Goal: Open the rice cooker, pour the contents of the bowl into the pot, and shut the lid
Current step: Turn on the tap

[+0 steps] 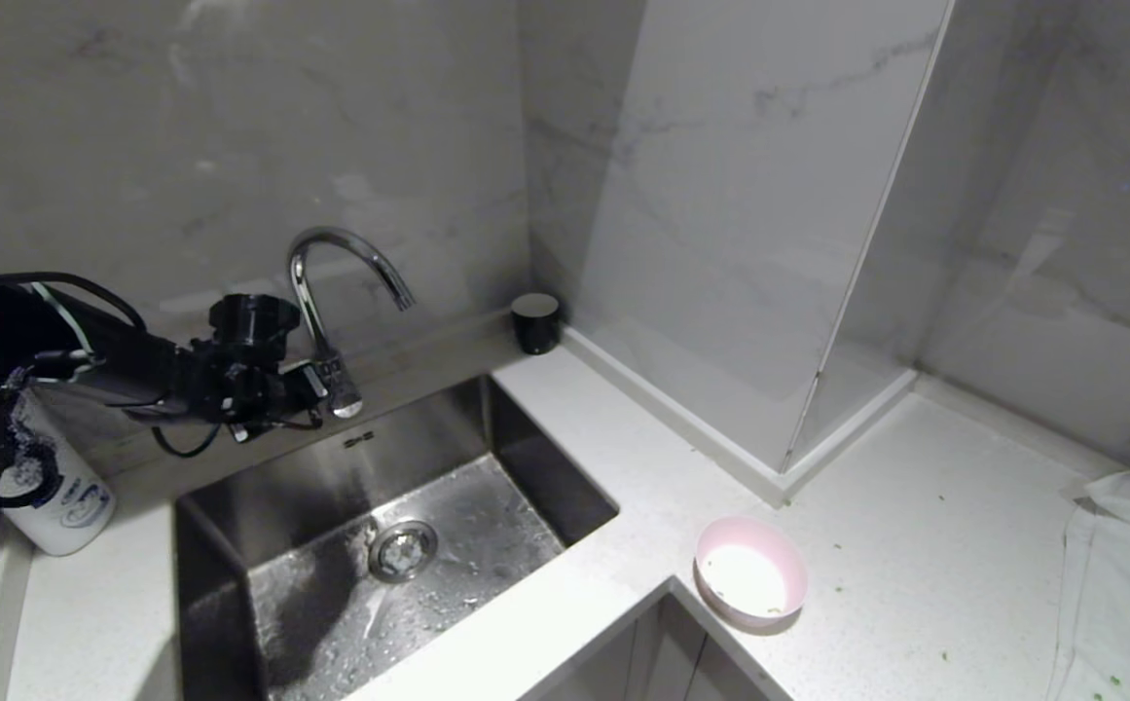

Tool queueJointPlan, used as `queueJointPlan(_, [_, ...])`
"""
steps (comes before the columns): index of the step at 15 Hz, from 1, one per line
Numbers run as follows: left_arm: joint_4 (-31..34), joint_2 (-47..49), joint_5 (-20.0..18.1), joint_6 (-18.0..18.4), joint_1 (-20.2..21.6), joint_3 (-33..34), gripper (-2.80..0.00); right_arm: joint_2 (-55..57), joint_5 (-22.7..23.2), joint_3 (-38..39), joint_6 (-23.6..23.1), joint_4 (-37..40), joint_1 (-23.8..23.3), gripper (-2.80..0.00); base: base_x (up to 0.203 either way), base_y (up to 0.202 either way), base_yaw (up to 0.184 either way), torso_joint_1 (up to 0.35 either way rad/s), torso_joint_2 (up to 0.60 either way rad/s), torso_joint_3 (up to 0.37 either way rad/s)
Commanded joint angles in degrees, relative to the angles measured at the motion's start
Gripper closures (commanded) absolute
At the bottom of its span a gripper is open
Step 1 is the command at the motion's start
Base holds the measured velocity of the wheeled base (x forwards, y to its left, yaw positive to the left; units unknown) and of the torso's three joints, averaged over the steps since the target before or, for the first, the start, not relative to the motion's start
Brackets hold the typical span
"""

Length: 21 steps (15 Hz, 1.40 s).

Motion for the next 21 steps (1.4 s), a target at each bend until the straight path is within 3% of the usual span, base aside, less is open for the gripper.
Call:
queueJointPlan(1, [-0.15,4.37,2.39,-0.29,0.33,-4.36,-2.8,-0.02,0.01,0.09,0.0,0.03,0.02,0.0,0.0,0.0,0.0,0.0,0.0,0.0])
queueJointPlan(10, [-0.16,9.24,3.96,-0.61,0.77,-13.5,-2.8,-0.02,0.01,0.09,0.0,-0.01,0.02,0.0,0.0,0.0,0.0,0.0,0.0,0.0])
queueJointPlan(11, [-0.16,9.67,3.97,-0.58,0.89,-14.27,-2.39,-0.02,0.01,0.09,0.0,-0.02,0.02,0.0,0.0,0.0,0.0,0.0,0.0,0.0])
queueJointPlan(12, [-0.16,10.2,4.0,-0.57,0.96,-14.92,0.0,-0.02,0.01,0.09,0.0,-0.02,0.02,0.0,0.0,0.0,0.0,0.0,0.0,0.0])
queueJointPlan(21, [-0.16,12.1,4.0,-0.66,2.1,-17.0,0.0,-0.02,0.01,0.09,0.0,0.07,0.02,0.0,0.0,0.0,0.0,0.0,0.0,0.0])
